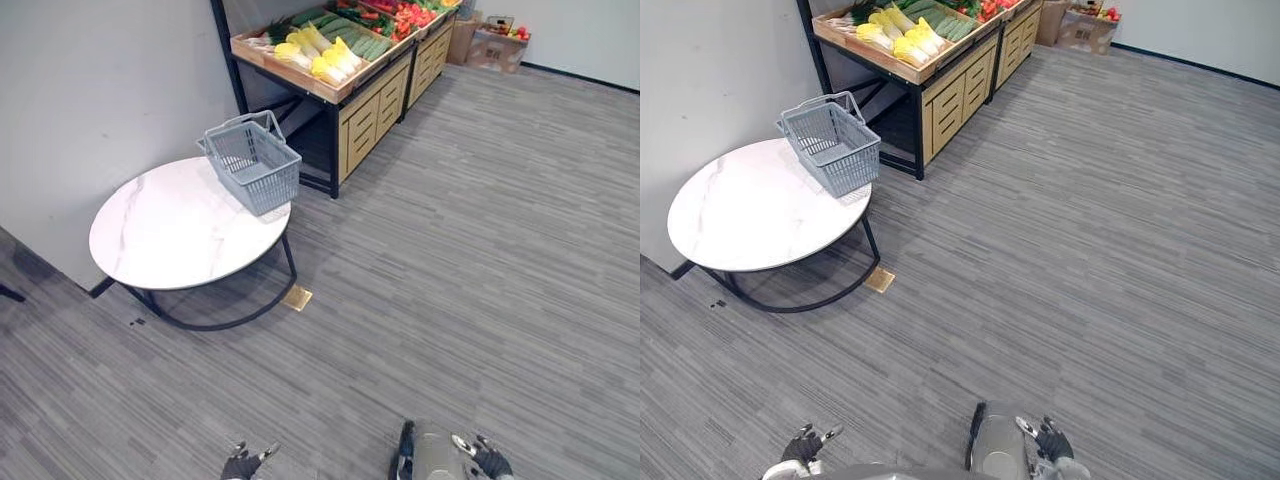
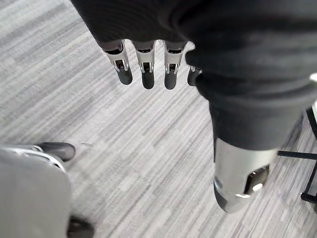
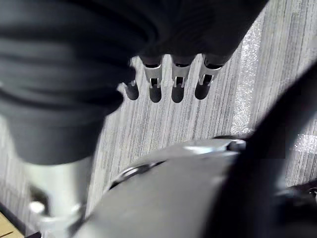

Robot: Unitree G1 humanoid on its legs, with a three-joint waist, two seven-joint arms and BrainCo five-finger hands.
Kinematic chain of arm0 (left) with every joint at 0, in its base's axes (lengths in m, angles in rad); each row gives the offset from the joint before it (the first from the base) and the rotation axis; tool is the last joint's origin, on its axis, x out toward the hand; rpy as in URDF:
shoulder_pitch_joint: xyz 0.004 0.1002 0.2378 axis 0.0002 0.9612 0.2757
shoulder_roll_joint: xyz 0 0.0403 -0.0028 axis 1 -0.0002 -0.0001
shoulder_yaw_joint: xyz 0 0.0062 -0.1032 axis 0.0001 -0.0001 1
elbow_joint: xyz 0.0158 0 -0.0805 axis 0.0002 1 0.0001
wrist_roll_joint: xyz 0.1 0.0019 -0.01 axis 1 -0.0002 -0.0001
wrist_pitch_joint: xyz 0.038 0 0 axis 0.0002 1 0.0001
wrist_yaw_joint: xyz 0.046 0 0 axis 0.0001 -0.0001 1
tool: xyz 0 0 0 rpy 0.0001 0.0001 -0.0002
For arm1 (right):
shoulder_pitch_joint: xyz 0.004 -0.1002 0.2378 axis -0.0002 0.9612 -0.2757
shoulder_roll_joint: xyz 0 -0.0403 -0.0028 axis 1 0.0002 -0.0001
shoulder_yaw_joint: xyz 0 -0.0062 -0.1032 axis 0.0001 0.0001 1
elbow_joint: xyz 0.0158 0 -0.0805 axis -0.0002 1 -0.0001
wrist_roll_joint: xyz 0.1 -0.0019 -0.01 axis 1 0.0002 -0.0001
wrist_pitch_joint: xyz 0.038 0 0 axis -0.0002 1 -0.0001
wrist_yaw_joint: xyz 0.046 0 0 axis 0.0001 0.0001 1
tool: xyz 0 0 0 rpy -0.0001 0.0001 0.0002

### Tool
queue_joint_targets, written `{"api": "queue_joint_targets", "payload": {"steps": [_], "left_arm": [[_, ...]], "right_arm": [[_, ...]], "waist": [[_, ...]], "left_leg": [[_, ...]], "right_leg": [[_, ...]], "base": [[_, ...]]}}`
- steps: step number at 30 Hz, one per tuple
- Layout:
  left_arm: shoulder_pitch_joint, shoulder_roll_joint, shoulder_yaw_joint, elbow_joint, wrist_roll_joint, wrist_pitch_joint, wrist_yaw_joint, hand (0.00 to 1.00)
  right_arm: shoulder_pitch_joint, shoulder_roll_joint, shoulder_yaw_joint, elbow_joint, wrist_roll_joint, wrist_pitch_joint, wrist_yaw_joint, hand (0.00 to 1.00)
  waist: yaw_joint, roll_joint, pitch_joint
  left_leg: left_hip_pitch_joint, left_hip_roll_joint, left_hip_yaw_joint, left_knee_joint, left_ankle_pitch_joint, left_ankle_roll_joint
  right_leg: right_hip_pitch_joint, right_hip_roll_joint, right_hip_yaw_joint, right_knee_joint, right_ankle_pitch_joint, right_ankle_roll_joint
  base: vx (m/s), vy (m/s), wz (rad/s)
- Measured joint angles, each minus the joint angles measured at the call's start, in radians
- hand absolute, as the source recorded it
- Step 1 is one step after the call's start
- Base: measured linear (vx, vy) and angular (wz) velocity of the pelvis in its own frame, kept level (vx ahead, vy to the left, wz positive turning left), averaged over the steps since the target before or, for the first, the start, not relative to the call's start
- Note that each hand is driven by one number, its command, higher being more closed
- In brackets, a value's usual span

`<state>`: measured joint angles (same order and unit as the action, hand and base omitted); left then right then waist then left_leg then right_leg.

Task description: Pick vegetable in the basket

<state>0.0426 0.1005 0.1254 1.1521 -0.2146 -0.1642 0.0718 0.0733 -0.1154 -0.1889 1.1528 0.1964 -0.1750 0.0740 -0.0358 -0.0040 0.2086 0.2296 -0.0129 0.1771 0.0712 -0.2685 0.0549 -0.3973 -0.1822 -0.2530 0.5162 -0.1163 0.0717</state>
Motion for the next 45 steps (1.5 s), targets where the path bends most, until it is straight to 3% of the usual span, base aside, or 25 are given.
{"api": "queue_joint_targets", "payload": {"steps": [1,3,4,5,6,8,10,11,12,14,17,20,22,24,25,28,29,32,33,34,37,39,42,44,45], "left_arm": [[-0.009,-0.016,0.010,-0.002,0.000,0.000,-0.001,0.00],[-0.016,-0.039,0.034,-0.001,0.001,0.000,-0.002,0.00],[-0.010,-0.050,0.065,0.000,0.002,-0.001,-0.003,0.00],[-0.009,-0.069,0.098,0.003,0.003,-0.001,-0.004,0.00],[-0.007,-0.077,0.112,0.003,0.003,0.000,-0.006,0.00],[0.015,-0.100,0.151,0.002,0.001,-0.001,-0.010,0.00],[0.009,-0.096,0.163,0.001,0.001,0.001,-0.017,0.00],[0.005,-0.095,0.169,-0.005,-0.001,-0.001,-0.022,0.00],[-0.003,-0.089,0.181,-0.010,-0.004,-0.001,-0.029,0.00],[-0.005,-0.076,0.187,-0.025,-0.005,-0.001,-0.034,0.00],[-0.004,-0.080,0.188,-0.049,-0.008,-0.007,-0.034,0.00],[-0.012,-0.077,0.175,-0.058,-0.009,-0.011,-0.028,0.00],[-0.011,-0.077,0.143,-0.051,-0.007,-0.009,-0.005,0.00],[-0.009,-0.075,0.131,-0.038,-0.006,-0.008,-0.002,0.00],[-0.008,-0.068,0.125,-0.026,-0.006,-0.007,-0.002,0.00],[-0.009,-0.008,0.101,-0.016,0.000,-0.004,-0.003,0.00],[-0.010,-0.009,0.102,-0.013,0.000,0.000,-0.003,0.00],[0.000,-0.001,0.117,0.010,0.001,0.004,-0.002,0.00],[0.005,0.003,0.108,0.022,0.002,0.012,-0.002,0.00],[0.008,0.018,0.089,0.033,0.003,0.018,-0.002,0.00],[0.027,0.035,0.056,0.051,0.003,0.024,-0.002,0.00],[0.030,0.033,0.061,0.059,0.002,0.024,0.001,0.00],[0.020,0.022,0.083,0.058,0.002,0.021,0.003,0.00],[0.027,0.018,0.106,0.060,0.003,0.021,0.003,0.00],[0.047,0.019,0.141,0.058,0.007,0.021,0.005,0.00]], "right_arm": [[0.002,0.006,-0.003,0.001,-0.001,0.004,-0.001,0.00],[0.007,0.016,-0.012,-0.003,-0.002,0.006,-0.001,0.00],[0.019,0.017,-0.020,-0.009,-0.003,0.011,-0.001,0.00],[0.018,0.012,-0.021,-0.018,-0.005,0.013,-0.001,0.00],[0.020,0.010,-0.023,-0.021,-0.014,0.011,0.000,0.00],[0.013,-0.004,-0.037,-0.030,-0.043,0.012,0.001,0.00],[0.004,-0.009,-0.033,-0.029,-0.044,0.020,0.002,0.00],[0.003,-0.014,-0.017,-0.030,-0.043,0.023,0.001,0.00],[0.002,-0.025,0.008,-0.027,-0.043,0.027,0.001,0.00],[-0.002,-0.025,0.020,-0.029,-0.041,0.031,-0.001,0.00],[-0.029,-0.029,0.030,-0.027,-0.041,0.031,-0.002,0.00],[-0.034,-0.022,0.029,-0.025,-0.041,0.032,-0.001,0.00],[-0.022,-0.025,0.034,-0.024,-0.042,0.032,-0.002,0.00],[-0.014,-0.032,0.041,-0.022,-0.042,0.032,-0.002,0.00],[-0.013,-0.039,0.049,-0.012,-0.043,0.032,-0.003,0.00],[-0.014,0.008,0.085,0.000,-0.071,0.031,0.000,0.00],[-0.013,0.011,0.084,0.004,-0.078,0.032,0.001,0.00],[-0.010,0.011,0.066,0.003,-0.081,0.030,0.001,0.00],[-0.010,0.004,0.059,0.002,-0.081,0.030,0.001,0.00],[-0.009,0.001,0.057,0.003,-0.082,0.030,0.001,0.00],[0.017,0.000,0.057,0.001,-0.084,0.030,0.001,0.00],[0.032,0.007,0.034,0.002,-0.081,0.027,0.001,0.00],[0.039,0.007,0.016,0.005,-0.082,0.025,0.001,0.00],[0.038,0.014,0.002,0.015,-0.083,0.027,-0.001,0.00],[0.043,0.024,0.003,0.031,-0.084,0.029,-0.001,0.00]], "waist": [[-0.014,-0.002,0.000],[-0.019,-0.011,0.001],[-0.019,-0.014,0.002],[-0.020,0.008,0.004],[-0.019,0.015,0.002],[-0.008,0.049,-0.006],[-0.013,0.061,-0.003],[-0.009,0.061,0.002],[0.002,0.061,0.010],[0.021,0.037,0.021],[0.029,0.039,0.020],[0.050,0.029,0.016],[0.045,0.033,0.013],[0.047,0.046,0.005],[0.052,0.052,-0.011],[0.054,-0.049,-0.056],[0.054,-0.057,-0.061],[0.054,-0.055,-0.069],[0.050,-0.053,-0.067],[0.044,-0.046,-0.059],[0.017,-0.045,-0.057],[0.008,-0.041,-0.055],[0.013,-0.036,-0.054],[0.018,-0.038,-0.054],[0.021,-0.064,-0.065]], "left_leg": [[0.024,0.007,-0.029,-0.007,-0.021,-0.018],[0.072,0.017,-0.063,-0.033,-0.048,-0.049],[0.113,0.038,-0.089,-0.036,-0.071,-0.054],[0.130,0.073,-0.108,0.004,-0.068,-0.059],[0.128,0.086,-0.113,0.038,-0.059,-0.072],[0.067,0.162,-0.126,0.264,-0.001,-0.121],[-0.090,0.211,-0.156,0.602,0.216,-0.161],[-0.190,0.247,-0.151,0.815,0.320,-0.209],[-0.264,0.291,-0.081,0.989,0.304,-0.194],[-0.336,0.311,0.015,1.083,0.235,-0.166],[-0.454,0.312,0.107,0.993,0.160,-0.149],[-0.486,0.291,0.244,0.644,0.143,-0.138],[-0.455,0.208,0.299,0.219,0.227,-0.123],[-0.434,0.187,0.299,0.074,0.276,-0.121],[-0.415,0.166,0.282,0.009,0.401,-0.011],[-0.414,0.075,0.284,0.008,0.345,0.007],[-0.408,0.063,0.283,0.012,0.333,0.015],[-0.321,0.028,0.279,0.016,0.250,0.010],[-0.268,0.024,0.273,0.006,0.223,0.006],[-0.232,0.023,0.257,0.004,0.204,0.002],[-0.133,0.024,0.210,-0.002,0.161,-0.020],[-0.100,0.024,0.152,-0.001,0.150,-0.035],[-0.105,0.036,0.064,0.001,0.136,-0.063],[-0.105,0.047,0.011,0.003,0.124,-0.094],[-0.104,0.047,-0.016,0.005,0.111,-0.126]], "right_leg": [[0.000,0.013,0.015,-0.245,0.072,0.015],[0.001,0.015,0.048,-0.457,0.127,0.035],[-0.001,0.012,0.064,-0.429,0.191,0.027],[-0.022,0.020,0.058,-0.312,0.227,0.023],[-0.029,0.024,0.053,-0.258,0.227,0.021],[-0.003,0.069,0.018,-0.151,0.146,-0.066],[0.071,0.095,-0.018,-0.151,0.083,-0.080],[0.135,0.105,-0.023,-0.172,0.056,-0.093],[0.214,0.119,-0.020,-0.201,0.034,-0.104],[0.337,0.115,-0.010,-0.267,0.019,-0.104],[0.464,0.105,-0.012,-0.380,0.016,-0.091],[0.568,0.071,-0.046,-0.469,0.010,-0.045],[0.630,0.047,-0.095,-0.489,-0.028,0.014],[0.653,0.055,-0.100,-0.489,-0.051,0.043],[0.679,0.056,-0.094,-0.490,-0.077,0.064],[0.658,-0.024,-0.060,-0.441,-0.069,0.050],[0.654,-0.036,-0.051,-0.417,-0.065,0.051],[0.549,-0.107,0.040,-0.074,-0.014,0.082],[0.466,-0.133,0.083,0.151,0.082,0.114],[0.401,-0.135,0.121,0.311,0.107,0.134],[0.273,-0.133,0.098,0.537,0.015,0.110],[0.206,-0.135,0.047,0.397,-0.062,0.067],[0.213,-0.104,0.081,0.007,-0.057,0.062],[0.244,-0.083,0.172,-0.238,0.002,0.063],[0.262,-0.088,0.210,-0.340,0.090,0.071]], "base": [[0.62,-0.204,0.67],[0.66,-0.246,0.70],[0.70,-0.282,0.67],[0.71,-0.293,0.58],[0.71,-0.322,0.38],[0.74,-0.396,0.16],[0.72,-0.350,0.16],[0.76,-0.288,0.07],[0.74,-0.249,-0.06],[0.52,-0.133,-0.15],[0.42,-0.043,-0.03],[0.38,0.053,0.23],[0.51,0.202,0.62],[0.47,0.242,0.30],[0.47,0.230,0.22],[0.43,0.205,0.31],[0.42,0.197,0.23],[0.37,0.174,0.02],[0.36,0.160,0.04],[0.24,0.073,0.26],[0.32,0.041,0.55],[0.29,-0.061,0.70],[0.27,-0.192,0.92],[0.28,-0.331,0.88],[0.30,-0.397,0.62]]}}
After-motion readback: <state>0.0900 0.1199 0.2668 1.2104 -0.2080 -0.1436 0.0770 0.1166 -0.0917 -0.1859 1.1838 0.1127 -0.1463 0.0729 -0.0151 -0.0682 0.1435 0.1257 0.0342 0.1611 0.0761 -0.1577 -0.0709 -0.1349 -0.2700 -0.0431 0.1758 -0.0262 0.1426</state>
